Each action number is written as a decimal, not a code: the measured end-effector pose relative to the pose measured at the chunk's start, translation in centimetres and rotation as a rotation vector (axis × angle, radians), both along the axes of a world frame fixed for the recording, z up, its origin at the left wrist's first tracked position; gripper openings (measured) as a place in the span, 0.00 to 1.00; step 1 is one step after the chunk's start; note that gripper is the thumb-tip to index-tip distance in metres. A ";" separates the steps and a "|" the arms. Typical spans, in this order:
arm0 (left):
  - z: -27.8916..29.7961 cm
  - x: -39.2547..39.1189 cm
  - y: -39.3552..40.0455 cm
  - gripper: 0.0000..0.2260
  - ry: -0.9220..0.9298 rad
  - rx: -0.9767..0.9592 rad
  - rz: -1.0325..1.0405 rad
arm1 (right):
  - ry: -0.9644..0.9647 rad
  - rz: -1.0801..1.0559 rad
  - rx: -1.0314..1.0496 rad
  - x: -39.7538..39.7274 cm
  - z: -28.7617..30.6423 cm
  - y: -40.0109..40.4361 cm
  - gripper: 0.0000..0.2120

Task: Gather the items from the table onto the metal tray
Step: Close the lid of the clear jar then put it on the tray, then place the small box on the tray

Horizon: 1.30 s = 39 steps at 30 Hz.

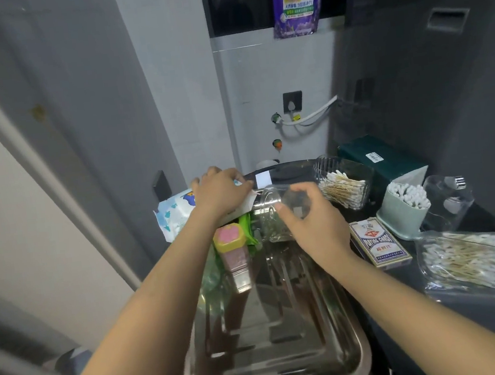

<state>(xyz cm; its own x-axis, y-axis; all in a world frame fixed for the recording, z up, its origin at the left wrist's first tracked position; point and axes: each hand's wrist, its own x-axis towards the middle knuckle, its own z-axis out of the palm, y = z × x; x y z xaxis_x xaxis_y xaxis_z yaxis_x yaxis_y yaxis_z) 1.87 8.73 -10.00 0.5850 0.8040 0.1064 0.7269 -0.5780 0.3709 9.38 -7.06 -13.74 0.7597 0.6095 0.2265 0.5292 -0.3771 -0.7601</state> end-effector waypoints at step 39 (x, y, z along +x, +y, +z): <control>-0.9 -0.3 -15.4 0.12 -0.386 -0.249 -0.410 | -0.062 0.100 -0.378 6.6 1.7 -11.3 0.15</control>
